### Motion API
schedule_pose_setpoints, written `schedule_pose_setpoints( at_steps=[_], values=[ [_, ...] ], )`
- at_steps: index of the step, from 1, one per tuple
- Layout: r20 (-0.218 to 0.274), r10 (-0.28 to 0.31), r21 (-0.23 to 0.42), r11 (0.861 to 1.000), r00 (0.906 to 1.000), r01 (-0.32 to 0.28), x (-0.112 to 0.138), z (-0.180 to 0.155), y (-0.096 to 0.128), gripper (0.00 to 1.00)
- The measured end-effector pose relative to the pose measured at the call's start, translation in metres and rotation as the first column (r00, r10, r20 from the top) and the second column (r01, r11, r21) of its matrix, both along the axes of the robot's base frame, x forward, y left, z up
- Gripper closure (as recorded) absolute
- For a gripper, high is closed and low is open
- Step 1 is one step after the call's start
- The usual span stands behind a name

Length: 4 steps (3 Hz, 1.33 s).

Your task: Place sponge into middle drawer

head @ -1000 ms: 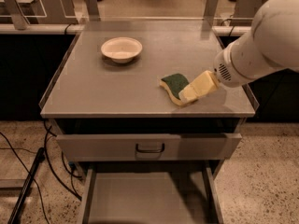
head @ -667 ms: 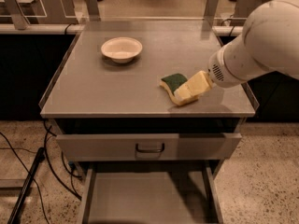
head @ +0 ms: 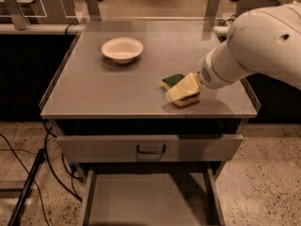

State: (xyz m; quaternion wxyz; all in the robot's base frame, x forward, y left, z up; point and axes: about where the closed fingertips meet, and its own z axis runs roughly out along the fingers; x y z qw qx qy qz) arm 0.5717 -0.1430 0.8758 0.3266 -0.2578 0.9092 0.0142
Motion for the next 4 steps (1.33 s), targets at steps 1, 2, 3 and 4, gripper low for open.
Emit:
schedule_pose_setpoints(
  at_steps=[1,2,3,4],
  values=[
    [-0.019,0.023,0.017,1.000,0.9996,-0.023,0.011,-0.011,0.015,0.00],
    [-0.046,0.050,0.032,0.998,0.9977,-0.049,0.021,-0.025,0.031,0.00],
    [-0.075,0.068,0.042,0.997,0.9948,-0.065,0.028,-0.038,0.042,0.00],
    [-0.110,0.056,0.042,0.998,0.9924,-0.051,0.036,-0.056,0.041,0.00]
  ],
)
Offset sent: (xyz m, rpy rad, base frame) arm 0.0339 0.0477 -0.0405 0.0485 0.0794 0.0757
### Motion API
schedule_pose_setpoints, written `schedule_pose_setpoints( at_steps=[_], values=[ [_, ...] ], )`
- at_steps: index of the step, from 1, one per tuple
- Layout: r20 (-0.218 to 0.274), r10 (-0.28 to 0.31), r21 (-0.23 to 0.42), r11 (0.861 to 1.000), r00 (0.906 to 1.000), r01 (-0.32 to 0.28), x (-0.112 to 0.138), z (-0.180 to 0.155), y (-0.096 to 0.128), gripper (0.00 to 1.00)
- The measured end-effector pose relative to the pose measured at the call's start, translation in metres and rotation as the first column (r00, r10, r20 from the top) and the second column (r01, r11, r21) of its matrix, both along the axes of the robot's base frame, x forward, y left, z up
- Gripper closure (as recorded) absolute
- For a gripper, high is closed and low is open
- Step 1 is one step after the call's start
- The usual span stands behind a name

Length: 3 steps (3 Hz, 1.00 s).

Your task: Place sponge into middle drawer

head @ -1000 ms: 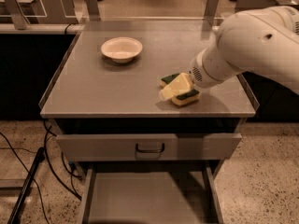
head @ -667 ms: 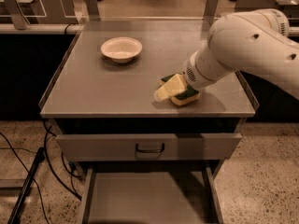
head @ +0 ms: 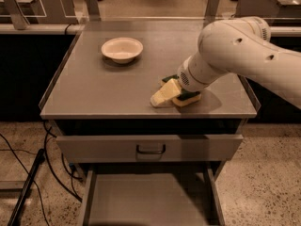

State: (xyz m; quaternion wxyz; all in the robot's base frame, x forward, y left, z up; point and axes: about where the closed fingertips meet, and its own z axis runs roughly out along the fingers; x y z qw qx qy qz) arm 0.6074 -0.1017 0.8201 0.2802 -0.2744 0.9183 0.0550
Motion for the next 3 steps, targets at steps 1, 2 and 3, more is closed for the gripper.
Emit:
schedule_pose_setpoints(
  at_steps=[1,2,3],
  values=[
    [-0.029,-0.026,-0.004,1.000,0.9992,0.026,0.0050,-0.0145,-0.0076,0.03],
    [-0.029,-0.026,-0.004,1.000,0.9992,0.026,0.0050,-0.0145,-0.0076,0.27],
    [-0.029,-0.026,-0.004,1.000,0.9992,0.026,0.0049,-0.0140,-0.0076,0.50]
  ],
)
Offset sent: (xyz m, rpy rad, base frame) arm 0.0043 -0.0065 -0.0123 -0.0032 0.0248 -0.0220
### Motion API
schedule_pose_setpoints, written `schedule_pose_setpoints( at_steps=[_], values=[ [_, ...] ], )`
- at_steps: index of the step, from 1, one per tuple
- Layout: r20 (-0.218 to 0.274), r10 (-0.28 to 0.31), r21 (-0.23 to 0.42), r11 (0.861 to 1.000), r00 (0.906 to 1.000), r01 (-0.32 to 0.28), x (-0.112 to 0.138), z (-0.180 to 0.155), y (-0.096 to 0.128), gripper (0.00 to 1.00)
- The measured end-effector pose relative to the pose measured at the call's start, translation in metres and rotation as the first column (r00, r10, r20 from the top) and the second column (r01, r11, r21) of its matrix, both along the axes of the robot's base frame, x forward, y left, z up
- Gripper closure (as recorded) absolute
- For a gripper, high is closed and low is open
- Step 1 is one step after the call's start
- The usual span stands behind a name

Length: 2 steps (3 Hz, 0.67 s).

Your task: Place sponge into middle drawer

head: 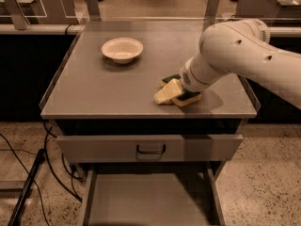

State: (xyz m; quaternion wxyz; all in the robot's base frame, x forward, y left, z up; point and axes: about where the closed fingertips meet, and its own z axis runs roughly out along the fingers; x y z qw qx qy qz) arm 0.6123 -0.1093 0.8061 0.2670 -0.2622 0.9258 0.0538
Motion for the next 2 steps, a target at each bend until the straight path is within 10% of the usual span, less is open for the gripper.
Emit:
schedule_pose_setpoints(
  at_steps=[2],
  values=[
    [0.000,0.000,0.000,1.000,1.0000,0.000,-0.0002,0.0179,0.0000,0.96]
  ],
)
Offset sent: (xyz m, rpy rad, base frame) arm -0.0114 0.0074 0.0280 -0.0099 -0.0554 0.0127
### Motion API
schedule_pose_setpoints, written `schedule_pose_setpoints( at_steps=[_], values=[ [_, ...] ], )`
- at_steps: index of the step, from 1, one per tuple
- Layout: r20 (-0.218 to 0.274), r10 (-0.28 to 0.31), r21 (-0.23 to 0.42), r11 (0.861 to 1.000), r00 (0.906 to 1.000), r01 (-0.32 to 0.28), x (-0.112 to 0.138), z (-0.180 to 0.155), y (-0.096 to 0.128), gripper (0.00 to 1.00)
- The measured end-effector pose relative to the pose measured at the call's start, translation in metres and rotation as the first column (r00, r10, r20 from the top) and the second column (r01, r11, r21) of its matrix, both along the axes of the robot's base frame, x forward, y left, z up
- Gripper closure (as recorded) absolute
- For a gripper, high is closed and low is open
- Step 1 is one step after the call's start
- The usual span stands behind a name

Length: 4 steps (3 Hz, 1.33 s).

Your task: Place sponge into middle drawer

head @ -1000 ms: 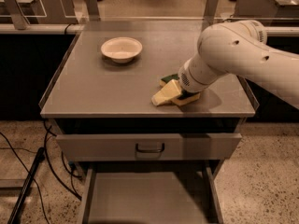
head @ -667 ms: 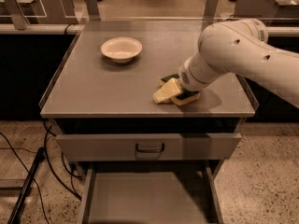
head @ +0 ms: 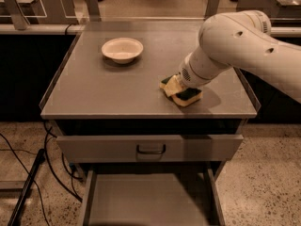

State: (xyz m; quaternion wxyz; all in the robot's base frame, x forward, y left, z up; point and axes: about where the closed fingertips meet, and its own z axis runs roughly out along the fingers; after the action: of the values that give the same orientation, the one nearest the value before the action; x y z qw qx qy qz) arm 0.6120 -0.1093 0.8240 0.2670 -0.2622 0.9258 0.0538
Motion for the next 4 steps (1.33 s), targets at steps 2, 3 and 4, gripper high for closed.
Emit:
schedule_pose_setpoints(
  at_steps=[2,3,4],
  values=[
    [0.005,0.097,-0.015,0.995,0.9953,-0.096,-0.008,0.010,-0.001,1.00],
    [0.018,0.131,-0.041,0.991,0.9912,-0.130,-0.007,0.010,0.001,1.00],
    [0.023,0.161,-0.031,0.987,0.9867,-0.160,-0.011,0.013,0.004,1.00]
  ],
)
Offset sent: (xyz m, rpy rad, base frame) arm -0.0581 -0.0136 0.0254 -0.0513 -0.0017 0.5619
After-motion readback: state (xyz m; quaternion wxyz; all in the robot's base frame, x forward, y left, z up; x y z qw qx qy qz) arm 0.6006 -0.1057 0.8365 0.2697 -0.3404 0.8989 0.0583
